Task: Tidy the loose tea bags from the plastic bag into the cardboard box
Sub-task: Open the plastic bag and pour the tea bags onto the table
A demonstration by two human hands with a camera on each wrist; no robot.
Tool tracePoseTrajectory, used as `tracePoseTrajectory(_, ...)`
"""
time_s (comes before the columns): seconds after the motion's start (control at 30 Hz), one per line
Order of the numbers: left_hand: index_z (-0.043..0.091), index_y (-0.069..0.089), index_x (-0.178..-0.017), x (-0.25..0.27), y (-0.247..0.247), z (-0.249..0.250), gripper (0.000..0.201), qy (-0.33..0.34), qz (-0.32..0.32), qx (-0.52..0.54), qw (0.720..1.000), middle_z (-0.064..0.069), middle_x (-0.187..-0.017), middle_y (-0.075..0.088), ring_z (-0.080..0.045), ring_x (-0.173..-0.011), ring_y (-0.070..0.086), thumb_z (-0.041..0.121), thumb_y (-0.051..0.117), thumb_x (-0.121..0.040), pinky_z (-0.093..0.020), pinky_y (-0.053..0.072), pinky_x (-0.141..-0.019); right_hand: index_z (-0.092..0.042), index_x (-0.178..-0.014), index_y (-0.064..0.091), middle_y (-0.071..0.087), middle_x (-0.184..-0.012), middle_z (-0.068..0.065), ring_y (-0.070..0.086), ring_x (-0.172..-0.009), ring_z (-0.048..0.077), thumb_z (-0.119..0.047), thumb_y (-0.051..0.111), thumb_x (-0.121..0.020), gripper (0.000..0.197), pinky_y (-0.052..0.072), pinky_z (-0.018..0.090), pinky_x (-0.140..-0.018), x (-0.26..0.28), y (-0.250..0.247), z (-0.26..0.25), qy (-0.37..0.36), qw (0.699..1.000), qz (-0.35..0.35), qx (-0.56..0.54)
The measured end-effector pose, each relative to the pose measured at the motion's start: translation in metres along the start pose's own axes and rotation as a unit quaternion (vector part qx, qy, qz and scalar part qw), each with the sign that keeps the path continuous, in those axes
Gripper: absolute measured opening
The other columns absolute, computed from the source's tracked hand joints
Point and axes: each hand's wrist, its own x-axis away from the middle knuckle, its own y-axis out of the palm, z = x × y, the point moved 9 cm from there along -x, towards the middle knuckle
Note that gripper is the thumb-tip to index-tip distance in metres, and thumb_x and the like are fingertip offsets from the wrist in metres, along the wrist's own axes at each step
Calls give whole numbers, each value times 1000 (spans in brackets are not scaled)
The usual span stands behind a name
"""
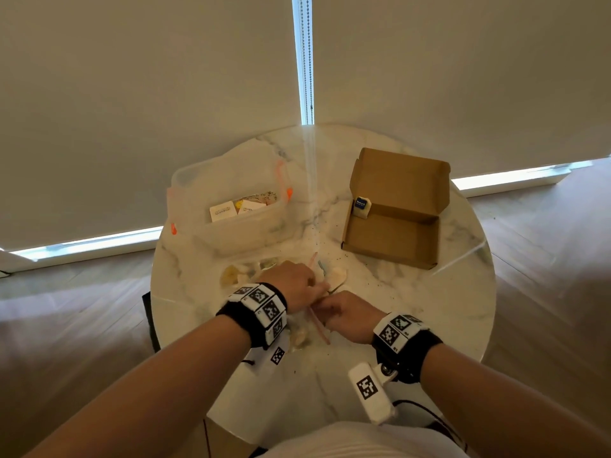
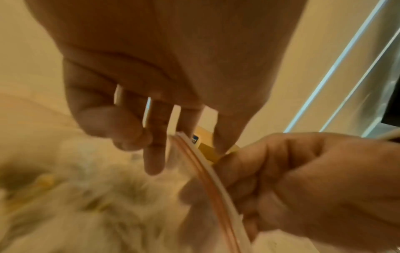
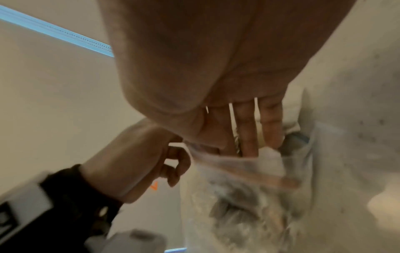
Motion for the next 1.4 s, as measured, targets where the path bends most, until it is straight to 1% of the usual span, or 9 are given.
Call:
tracePoseTrajectory(0.13,25,69,-109,0,8,-22,26,-48,61,9,997,0,-108,65,-23,-102,63,40,61,-89,-37,53,-86,-20,-132,57,58,-132,-1,53,-119,13,-18,60,-91,42,41,28,-105,-9,-49,31,48,978,171,108)
tracePoseTrajectory(0.23,28,66,-111,0,14,-27,22,-54,63,48,995,3,-107,65,-21,-99,63,32,61,-90,-38,54,-87,-24,-149,30,32,-149,1,34,-135,23,-46,67,-85,77,35,38,-111,-29,-47,50,98,967,127,196)
tracePoseTrajectory(0.37,29,67,-109,-1,13,-26,22,-56,74,71,993,5,-103,66,-19,-96,64,37,63,-88,-39,55,-85,-34,-146,21,27,-140,6,32,-128,34,-68,68,-69,97,40,49,-102,-47,-29,58,143,958,86,233)
tracePoseTrajectory(0.53,24,68,-110,0,14,-24,24,-50,78,86,992,2,-106,67,-21,-97,63,34,61,-90,-40,55,-85,-20,-127,39,42,-124,9,47,-117,32,-52,80,-69,79,45,37,-91,-56,-17,58,166,966,101,170)
tracePoseTrajectory(0.7,23,69,-110,3,11,-23,22,-46,83,99,991,2,-108,67,-20,-99,63,32,59,-92,-37,53,-85,-17,-122,42,51,-117,8,55,-106,29,-42,75,-78,60,42,31,-79,-52,-15,48,133,966,137,174)
tracePoseTrajectory(0.93,27,66,-113,3,10,-22,24,-52,80,118,988,4,-110,67,-18,-99,62,36,60,-92,-34,52,-84,-15,-122,42,54,-116,9,57,-104,32,-47,69,-80,59,47,37,-82,-51,-13,45,120,961,135,208)
tracePoseTrajectory(1.03,27,66,-115,3,11,-23,25,-53,80,117,988,5,-110,67,-17,-99,62,36,59,-92,-33,51,-83,-23,-131,38,50,-117,7,58,-103,31,-51,71,-77,69,49,37,-84,-55,-8,50,137,965,107,199)
tracePoseTrajectory(1.2,27,66,-113,4,11,-21,24,-52,89,123,987,5,-108,66,-17,-96,62,38,59,-93,-30,50,-80,-27,-140,31,39,-121,9,58,-102,34,-41,78,-75,82,49,36,-81,-59,-3,53,155,961,78,216)
tracePoseTrajectory(1.4,24,68,-112,7,8,-20,23,-44,97,128,986,3,-108,67,-17,-95,61,34,59,-94,-29,50,-80,-19,-115,64,65,-108,9,62,-101,29,-27,77,-77,41,49,29,-78,-60,-12,47,116,975,90,166)
